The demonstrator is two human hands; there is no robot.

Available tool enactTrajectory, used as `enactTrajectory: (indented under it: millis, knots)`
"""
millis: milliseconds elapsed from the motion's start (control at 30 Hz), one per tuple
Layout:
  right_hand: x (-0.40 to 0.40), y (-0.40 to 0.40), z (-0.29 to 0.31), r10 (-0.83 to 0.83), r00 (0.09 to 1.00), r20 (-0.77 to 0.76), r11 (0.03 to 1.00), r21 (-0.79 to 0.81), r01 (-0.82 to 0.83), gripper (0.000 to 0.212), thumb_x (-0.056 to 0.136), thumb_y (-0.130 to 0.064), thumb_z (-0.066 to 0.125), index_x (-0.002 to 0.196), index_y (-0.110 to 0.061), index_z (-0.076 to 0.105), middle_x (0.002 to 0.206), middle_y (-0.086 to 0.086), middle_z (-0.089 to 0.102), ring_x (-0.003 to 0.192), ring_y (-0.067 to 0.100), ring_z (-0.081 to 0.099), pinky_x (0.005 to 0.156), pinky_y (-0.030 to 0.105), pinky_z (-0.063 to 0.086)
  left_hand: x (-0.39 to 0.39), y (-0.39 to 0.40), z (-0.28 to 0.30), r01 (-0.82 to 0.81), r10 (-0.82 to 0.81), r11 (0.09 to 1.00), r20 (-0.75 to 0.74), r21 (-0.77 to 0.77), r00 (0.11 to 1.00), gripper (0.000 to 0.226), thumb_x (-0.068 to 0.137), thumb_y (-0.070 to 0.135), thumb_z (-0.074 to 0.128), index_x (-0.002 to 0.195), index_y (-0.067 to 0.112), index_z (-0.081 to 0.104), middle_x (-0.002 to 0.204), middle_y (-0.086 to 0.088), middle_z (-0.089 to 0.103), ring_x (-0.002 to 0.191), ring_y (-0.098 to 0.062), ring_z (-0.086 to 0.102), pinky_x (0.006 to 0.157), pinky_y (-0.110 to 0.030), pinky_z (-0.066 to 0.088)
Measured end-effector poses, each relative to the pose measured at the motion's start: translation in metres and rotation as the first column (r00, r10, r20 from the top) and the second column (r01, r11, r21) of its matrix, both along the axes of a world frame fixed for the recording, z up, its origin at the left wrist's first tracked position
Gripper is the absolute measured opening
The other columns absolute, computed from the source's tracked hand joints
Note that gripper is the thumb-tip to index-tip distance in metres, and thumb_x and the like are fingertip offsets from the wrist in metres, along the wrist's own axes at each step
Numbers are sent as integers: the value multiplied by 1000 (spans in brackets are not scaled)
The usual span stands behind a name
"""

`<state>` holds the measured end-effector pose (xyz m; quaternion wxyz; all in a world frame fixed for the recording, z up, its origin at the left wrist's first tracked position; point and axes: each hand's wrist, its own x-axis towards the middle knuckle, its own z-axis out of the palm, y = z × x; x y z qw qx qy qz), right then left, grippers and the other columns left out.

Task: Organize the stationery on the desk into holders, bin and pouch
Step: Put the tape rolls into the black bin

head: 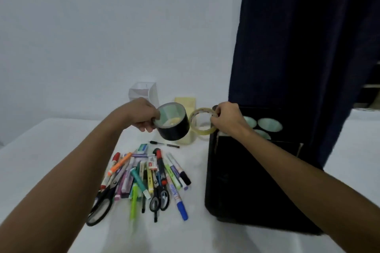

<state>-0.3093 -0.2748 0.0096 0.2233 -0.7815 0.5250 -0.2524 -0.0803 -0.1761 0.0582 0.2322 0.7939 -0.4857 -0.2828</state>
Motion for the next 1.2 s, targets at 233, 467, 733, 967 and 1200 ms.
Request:
enactTrajectory:
  millis: [233, 467, 733, 967, 1200]
  knots:
    - [-129, -14, -6, -259, 966, -6, 966, 17, 259, 15, 81, -23, 65, 83, -8, 66, 87, 7, 63, 69, 20, 63, 59, 33, 55, -114, -96, 1, 137, -153, 983, -134, -126, 979, 26, 84, 10, 53, 91, -12, 64, 73, -24, 67, 48, -23, 57, 42, -22, 48]
    - [-202, 10, -29, -374, 921, -112, 923, 49, 381, 13, 85, -11, 62, 91, -5, 72, 77, 11, 63, 43, 13, 48, 53, 28, 52, -204, -151, -27, 218, -241, 968, -221, -123, 945, 22, 87, 11, 54, 96, -9, 59, 64, -19, 64, 44, -18, 61, 48, -27, 54]
    - [-204, 22, -56, -355, 876, -325, 929, -20, 369, 18, 84, -8, 54, 93, -9, 69, 90, 11, 61, 73, 29, 59, 64, 30, 49, -227, -174, -58, 244, -255, 967, -210, -79, 944, 29, 85, 9, 52, 105, -11, 54, 72, -24, 66, 50, -25, 63, 55, -35, 60]
    - [-189, 23, -72, -274, 819, -505, 953, -25, 303, 23, 88, 4, 44, 106, -3, 58, 111, 16, 58, 98, 32, 61, 72, 33, 45, -214, -181, -73, 228, -234, 972, -204, -52, 950, 32, 86, 8, 50, 111, -11, 52, 74, -26, 67, 53, -25, 65, 54, -33, 59]
    - [-180, 20, -86, -210, 778, -592, 971, -32, 238, 26, 91, 6, 44, 111, -1, 59, 114, 17, 63, 104, 30, 64, 83, 33, 51, -204, -183, -85, 216, -215, 976, -178, -12, 960, 30, 89, 13, 48, 110, -8, 53, 76, -24, 69, 60, -28, 68, 57, -34, 59]
